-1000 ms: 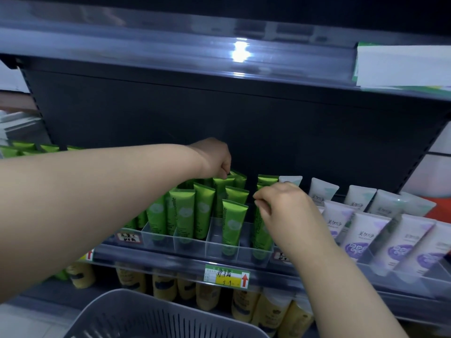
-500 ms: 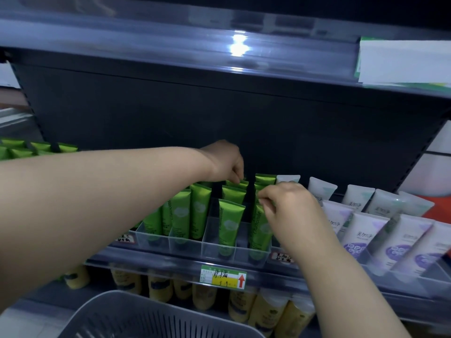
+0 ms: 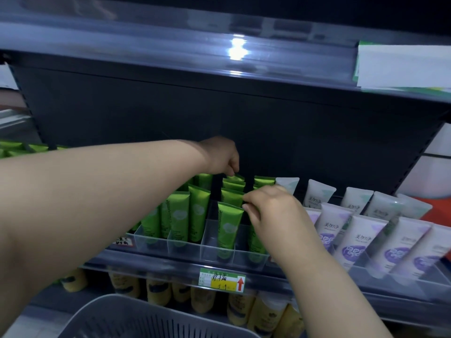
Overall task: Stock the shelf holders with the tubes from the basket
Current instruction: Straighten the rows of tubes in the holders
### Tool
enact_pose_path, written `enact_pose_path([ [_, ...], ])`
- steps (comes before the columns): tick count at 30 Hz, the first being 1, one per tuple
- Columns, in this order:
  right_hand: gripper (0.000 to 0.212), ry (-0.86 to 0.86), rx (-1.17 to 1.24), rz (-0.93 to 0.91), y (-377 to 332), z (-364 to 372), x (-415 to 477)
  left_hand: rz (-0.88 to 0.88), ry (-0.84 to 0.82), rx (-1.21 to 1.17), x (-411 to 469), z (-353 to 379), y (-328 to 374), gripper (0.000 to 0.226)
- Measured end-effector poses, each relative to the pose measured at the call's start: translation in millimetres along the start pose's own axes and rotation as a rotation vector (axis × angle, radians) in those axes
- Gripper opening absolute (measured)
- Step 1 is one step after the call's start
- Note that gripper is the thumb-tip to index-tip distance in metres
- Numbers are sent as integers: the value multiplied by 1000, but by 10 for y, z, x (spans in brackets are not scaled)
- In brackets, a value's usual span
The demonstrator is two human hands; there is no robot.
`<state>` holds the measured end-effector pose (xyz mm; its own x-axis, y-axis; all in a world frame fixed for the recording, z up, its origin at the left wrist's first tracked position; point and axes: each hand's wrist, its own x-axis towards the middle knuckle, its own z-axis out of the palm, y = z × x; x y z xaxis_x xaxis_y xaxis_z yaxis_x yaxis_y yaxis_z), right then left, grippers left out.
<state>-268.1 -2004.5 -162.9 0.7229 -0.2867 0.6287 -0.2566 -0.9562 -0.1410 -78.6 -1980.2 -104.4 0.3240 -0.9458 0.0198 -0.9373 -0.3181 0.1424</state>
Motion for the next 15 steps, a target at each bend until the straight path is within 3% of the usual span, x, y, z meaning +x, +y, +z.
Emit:
enact_pose_path([
  [15, 9, -5, 3, -20, 43, 58, -1, 11, 41, -53, 92, 89, 32, 15],
])
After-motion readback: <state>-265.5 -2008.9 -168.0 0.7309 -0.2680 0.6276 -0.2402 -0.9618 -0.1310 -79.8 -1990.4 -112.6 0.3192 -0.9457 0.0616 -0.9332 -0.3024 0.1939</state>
